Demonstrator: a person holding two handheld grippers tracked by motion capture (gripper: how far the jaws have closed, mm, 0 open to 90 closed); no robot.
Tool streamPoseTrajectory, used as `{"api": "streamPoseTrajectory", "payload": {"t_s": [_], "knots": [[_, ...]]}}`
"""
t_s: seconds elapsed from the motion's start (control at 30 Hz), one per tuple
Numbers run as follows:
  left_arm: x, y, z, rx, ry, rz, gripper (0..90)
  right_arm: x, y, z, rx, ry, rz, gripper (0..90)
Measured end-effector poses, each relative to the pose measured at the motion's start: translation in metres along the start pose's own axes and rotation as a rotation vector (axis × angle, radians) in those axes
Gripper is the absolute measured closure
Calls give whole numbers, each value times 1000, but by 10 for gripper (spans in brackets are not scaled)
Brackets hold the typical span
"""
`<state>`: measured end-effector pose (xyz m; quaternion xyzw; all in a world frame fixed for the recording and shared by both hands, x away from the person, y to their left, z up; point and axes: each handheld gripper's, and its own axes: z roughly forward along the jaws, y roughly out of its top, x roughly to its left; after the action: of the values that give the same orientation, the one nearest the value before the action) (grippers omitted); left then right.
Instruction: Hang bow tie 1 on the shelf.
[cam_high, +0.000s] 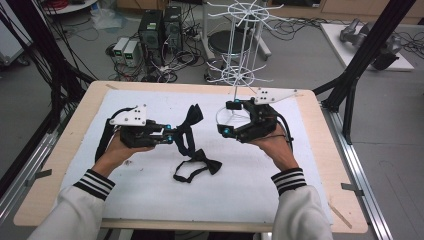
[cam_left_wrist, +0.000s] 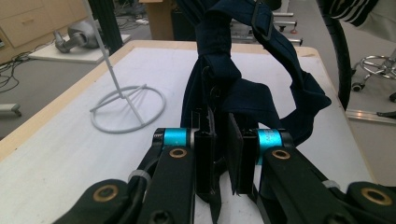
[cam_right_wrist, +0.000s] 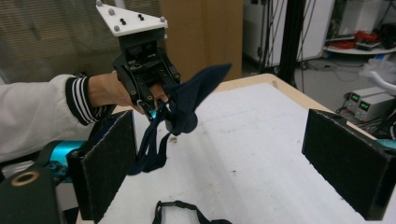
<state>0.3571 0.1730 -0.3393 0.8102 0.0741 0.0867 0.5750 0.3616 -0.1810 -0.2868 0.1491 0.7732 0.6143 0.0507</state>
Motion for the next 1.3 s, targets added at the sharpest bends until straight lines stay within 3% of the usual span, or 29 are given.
{"api": "streamPoseTrajectory", "payload": {"t_s": [0.37,0.6,0.67,1.03,1.17,1.23,1.3], "knots": [[-5,1,11,18,-7,24,820,3,7,22,56,64,17,130],[-7,1,14,33,-4,49,820,3,7,30,96,99,44,199],[-8,1,15,26,2,45,820,3,7,32,102,95,34,264],[-9,1,16,35,6,61,821,2,6,35,117,83,71,507],[-10,1,16,35,4,59,820,2,7,35,123,78,67,663],[-10,1,16,36,2,59,820,3,7,35,135,76,61,803],[-10,1,16,36,2,59,821,4,8,35,134,79,63,847]]}}
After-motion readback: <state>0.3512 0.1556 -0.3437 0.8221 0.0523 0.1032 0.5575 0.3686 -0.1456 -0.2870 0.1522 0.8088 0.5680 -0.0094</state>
